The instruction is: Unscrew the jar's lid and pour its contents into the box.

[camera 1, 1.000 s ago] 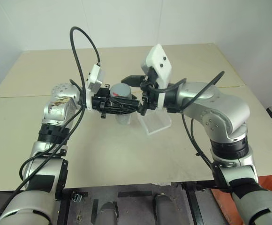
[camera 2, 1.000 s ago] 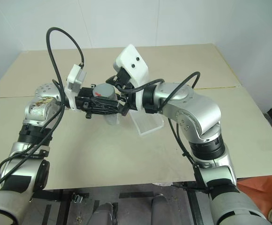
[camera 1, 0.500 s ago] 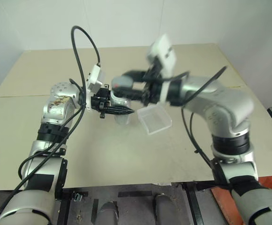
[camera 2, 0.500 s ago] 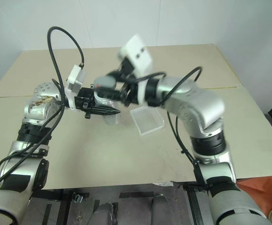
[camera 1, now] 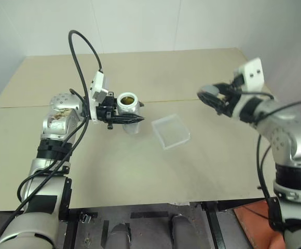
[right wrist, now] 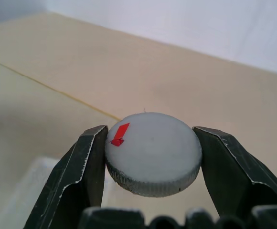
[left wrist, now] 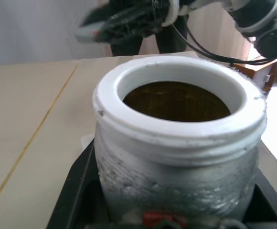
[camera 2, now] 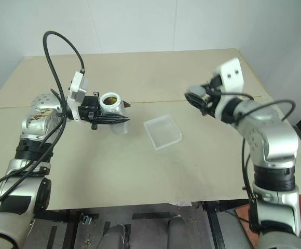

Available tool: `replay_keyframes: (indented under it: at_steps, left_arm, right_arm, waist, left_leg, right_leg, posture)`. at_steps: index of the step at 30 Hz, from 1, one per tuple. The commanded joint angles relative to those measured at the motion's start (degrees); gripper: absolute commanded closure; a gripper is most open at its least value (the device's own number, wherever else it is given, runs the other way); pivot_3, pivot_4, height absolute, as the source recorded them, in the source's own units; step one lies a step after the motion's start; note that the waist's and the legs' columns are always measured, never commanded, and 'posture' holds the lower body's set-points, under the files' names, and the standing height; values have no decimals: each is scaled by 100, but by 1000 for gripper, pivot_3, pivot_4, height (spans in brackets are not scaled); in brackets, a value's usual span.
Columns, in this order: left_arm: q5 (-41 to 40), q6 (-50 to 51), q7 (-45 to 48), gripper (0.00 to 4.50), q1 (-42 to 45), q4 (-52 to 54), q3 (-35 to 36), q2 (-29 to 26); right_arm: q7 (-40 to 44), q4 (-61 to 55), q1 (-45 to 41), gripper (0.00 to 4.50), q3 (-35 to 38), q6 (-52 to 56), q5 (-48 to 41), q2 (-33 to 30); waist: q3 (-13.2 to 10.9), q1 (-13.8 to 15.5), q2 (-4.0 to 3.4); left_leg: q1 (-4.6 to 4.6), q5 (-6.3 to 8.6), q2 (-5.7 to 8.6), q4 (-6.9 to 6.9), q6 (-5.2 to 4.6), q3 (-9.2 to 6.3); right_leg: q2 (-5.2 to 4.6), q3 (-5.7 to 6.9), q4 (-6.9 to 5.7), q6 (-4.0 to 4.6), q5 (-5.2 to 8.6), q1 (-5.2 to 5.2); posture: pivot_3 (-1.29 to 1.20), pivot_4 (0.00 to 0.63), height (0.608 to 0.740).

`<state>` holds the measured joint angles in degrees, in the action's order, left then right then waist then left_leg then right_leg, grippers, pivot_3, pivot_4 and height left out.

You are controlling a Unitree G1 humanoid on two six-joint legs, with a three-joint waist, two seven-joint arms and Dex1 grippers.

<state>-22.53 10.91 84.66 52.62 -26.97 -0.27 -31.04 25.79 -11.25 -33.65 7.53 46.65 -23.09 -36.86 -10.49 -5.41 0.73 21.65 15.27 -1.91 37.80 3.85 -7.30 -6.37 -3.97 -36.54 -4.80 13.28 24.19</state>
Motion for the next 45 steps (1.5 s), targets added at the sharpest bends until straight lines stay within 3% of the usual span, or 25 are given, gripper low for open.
replay_keyframes:
  at_steps: [1, 6, 7, 9, 11, 16, 20, 23, 28, 30, 37, 45]
  left_arm:
    - [-2, -99, -314, 2479, 36, 115, 203, -37]
    - [236, -209, -886, 2479, 32, 41, 164, 83]
    - [323, -290, -1065, 2479, 46, 15, 153, 142]
    - [441, -444, -1365, 2479, 59, -11, 169, 257]
    - [706, -694, -1756, 2479, 70, -47, 101, 366]
    - [1965, -2277, -2999, 2479, 59, -409, -401, 622]
    - [3726, -4160, -4953, 2479, 358, -1193, -1106, 714]
    - [5861, -5106, -7302, 2479, 970, -1820, -2159, 505]
    - [8705, -4453, -11316, 2479, 2580, -2985, -4066, 649]
    - [9290, -4321, -12128, 2479, 3017, -3312, -4630, 842]
    - [10526, -4178, -13063, 2479, 3329, -3890, -6194, 1636]
    - [10491, -4053, -12918, 2479, 3422, -4260, -6428, 1773]
  right_arm:
    - [-224, 57, 494, 1744, 45, -357, 377, 18]
    - [-439, 195, 1073, 1744, 36, -490, 563, 367]
    - [-435, 213, 1161, 1184, 14, -528, 610, 399]
    - [-378, 173, 1291, 791, -29, -487, 666, 377]
    - [-239, 17, 1389, 111, 1, -428, 639, 290]
    - [340, -647, 1313, 46, 349, 183, 3, -82]
    - [846, -1299, 953, 46, 682, 1117, -1144, -324]
    - [1085, -1545, 705, 46, 725, 1576, -1766, -462]
    - [1266, -1694, 413, 46, 775, 1778, -2163, -829]
    - [1287, -1707, 370, 46, 799, 1762, -2257, -902]
    - [1002, -1928, 480, 46, 969, 1708, -2486, -859]
    - [426, -2324, 649, 46, 1492, 1814, -3112, -745]
  waist:
    - [0, 0, 0]
    - [-1, -33, -1]
    - [-1, -21, -1]
    - [-1, -1, -1]
    - [-1, 15, -1]
    - [-1, 80, -1]
    - [-1, 138, -1]
    - [-4, 205, 4]
    - [-4, 369, 4]
    - [-4, 428, 4]
    - [-5, 484, 6]
    - [-5, 462, 7]
  left_leg:
    - [3, 0, 1, 3, 0, 1]
    - [-5, 0, 2, 2, 0, 3]
    - [-5, 0, 2, 2, 0, 3]
    - [-9, 0, 2, 2, 0, 2]
    - [-7, 0, 3, 2, 1, 2]
    - [-6, -1, 4, 2, 1, 4]
    - [-12, 0, 3, 2, 1, 4]
    - [-8, 0, 5, 4, 1, 2]
    - [18, 0, 18, 11, 0, 2]
    - [29, 0, 20, 11, 0, 2]
    - [40, -1, 20, 8, 2, 5]
    - [39, -3, 19, 8, 5, 9]
  right_leg:
    - [-1, -1, 0, 0, 0, 1]
    - [0, -4, -6, 0, 0, 3]
    - [0, -5, -7, 0, 0, 3]
    - [-1, -4, -2, 0, 0, -4]
    - [-1, -4, 1, 0, 0, -4]
    - [-3, -3, 44, -1, -1, -6]
    - [-1, -4, 45, 0, -2, -9]
    - [-2, -3, 50, -3, -3, -12]
    - [-10, -2, 58, -21, -14, -8]
    - [-11, -1, 57, -28, -18, -4]
    - [-13, 1, 61, -30, -19, 4]
    - [-13, -2, 61, -29, -18, 10]
  posture:
    - [0, 150, 740]
    - [0, 150, 740]
    - [0, 150, 740]
    - [0, 150, 740]
    - [0, 150, 740]
    - [0, 150, 740]
    - [0, 150, 740]
    - [0, 150, 740]
    - [0, 150, 740]
    - [0, 150, 740]
    - [0, 150, 740]
    - [0, 150, 740]
